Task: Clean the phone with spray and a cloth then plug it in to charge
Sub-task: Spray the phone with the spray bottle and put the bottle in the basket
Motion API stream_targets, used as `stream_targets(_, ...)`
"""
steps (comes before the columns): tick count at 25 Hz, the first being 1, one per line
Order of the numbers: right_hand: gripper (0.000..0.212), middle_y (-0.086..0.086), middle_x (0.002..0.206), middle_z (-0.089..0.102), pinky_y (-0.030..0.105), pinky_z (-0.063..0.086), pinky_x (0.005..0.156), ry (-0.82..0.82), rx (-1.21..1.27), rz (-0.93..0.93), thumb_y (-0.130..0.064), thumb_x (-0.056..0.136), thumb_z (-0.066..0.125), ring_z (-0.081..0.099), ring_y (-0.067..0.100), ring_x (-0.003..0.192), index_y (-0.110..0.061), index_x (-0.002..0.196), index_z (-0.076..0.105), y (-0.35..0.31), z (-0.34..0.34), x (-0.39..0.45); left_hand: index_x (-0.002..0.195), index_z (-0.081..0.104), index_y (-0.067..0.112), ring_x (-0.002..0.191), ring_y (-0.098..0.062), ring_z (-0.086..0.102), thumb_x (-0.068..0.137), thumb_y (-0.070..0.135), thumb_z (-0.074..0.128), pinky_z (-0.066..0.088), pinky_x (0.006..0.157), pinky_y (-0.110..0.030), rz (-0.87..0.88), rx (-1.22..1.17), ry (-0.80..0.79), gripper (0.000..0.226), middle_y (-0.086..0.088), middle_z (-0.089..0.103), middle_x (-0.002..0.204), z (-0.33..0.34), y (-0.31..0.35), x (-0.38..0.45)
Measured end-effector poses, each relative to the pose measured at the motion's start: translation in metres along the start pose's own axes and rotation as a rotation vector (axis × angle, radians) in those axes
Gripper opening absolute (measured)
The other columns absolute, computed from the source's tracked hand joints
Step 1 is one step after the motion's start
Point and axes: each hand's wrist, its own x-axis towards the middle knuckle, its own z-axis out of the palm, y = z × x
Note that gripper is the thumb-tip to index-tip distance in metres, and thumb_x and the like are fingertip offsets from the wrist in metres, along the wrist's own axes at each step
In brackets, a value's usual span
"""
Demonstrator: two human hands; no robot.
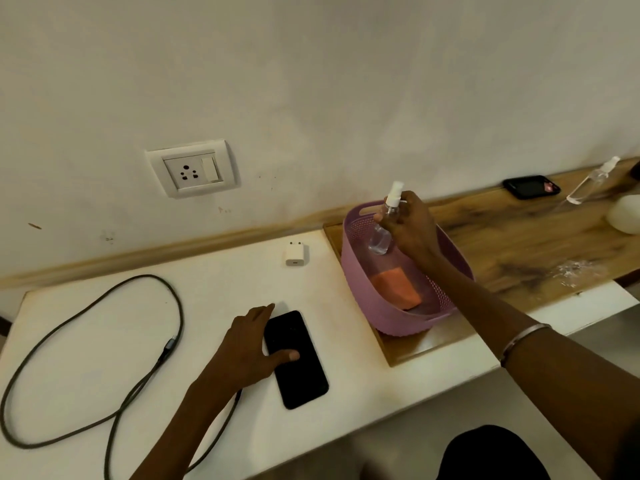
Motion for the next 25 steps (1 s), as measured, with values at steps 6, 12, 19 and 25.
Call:
stream_targets(6, 0.042, -0.001, 0.094, 0.065, 0.0, 0.041, 0.057, -0.049, -0.077, -0.001, -0.017, 0.074, 0.078, 0.062, 0.014, 0.085, -0.007, 0.107, 0.055, 0.03, 0.013, -0.002, 0.153, 0.014, 0.023, 0.141, -0.019, 0.022, 0.043, 0.099, 0.051, 0.029, 0.116, -0.039, 0.031, 0.053, -0.004, 0.139, 0.006, 0.024, 0.156, 0.01, -0.002, -0.009)
stream_targets(12, 0.042, 0.004, 0.096, 0.067, 0.015, 0.043, 0.063, -0.092, -0.137, -0.027, -0.017, 0.074, 0.078, 0.061, 0.016, 0.085, -0.01, 0.107, 0.053, 0.035, 0.015, -0.002, 0.153, -0.004, 0.02, 0.147, -0.02, 0.007, 0.038, 0.1, 0.051, 0.016, 0.12, -0.038, 0.059, 0.098, -0.07, 0.15, 0.003, 0.005, 0.16, 0.012, -0.004, -0.013)
stream_targets(19, 0.041, 0.0, 0.096, 0.063, 0.014, 0.037, 0.061, -0.112, -0.155, -0.003, -0.019, 0.075, 0.077, 0.059, 0.015, 0.087, -0.011, 0.106, 0.052, 0.035, 0.015, -0.006, 0.15, -0.02, 0.024, 0.149, -0.022, -0.006, 0.036, 0.098, 0.056, 0.01, 0.122, -0.041, 0.148, 0.145, -0.132, 0.155, 0.006, -0.012, 0.16, 0.013, -0.004, -0.023)
stream_targets(25, 0.045, 0.004, 0.1, 0.062, 0.014, 0.036, 0.06, -0.176, -0.199, -0.011, -0.016, 0.078, 0.075, 0.058, 0.018, 0.088, -0.007, 0.114, 0.049, 0.03, 0.011, -0.008, 0.147, -0.027, 0.027, 0.149, -0.02, -0.017, 0.036, 0.097, 0.06, 0.007, 0.124, -0.045, 0.158, 0.153, -0.137, 0.157, 0.009, -0.021, 0.159, 0.017, -0.006, -0.023)
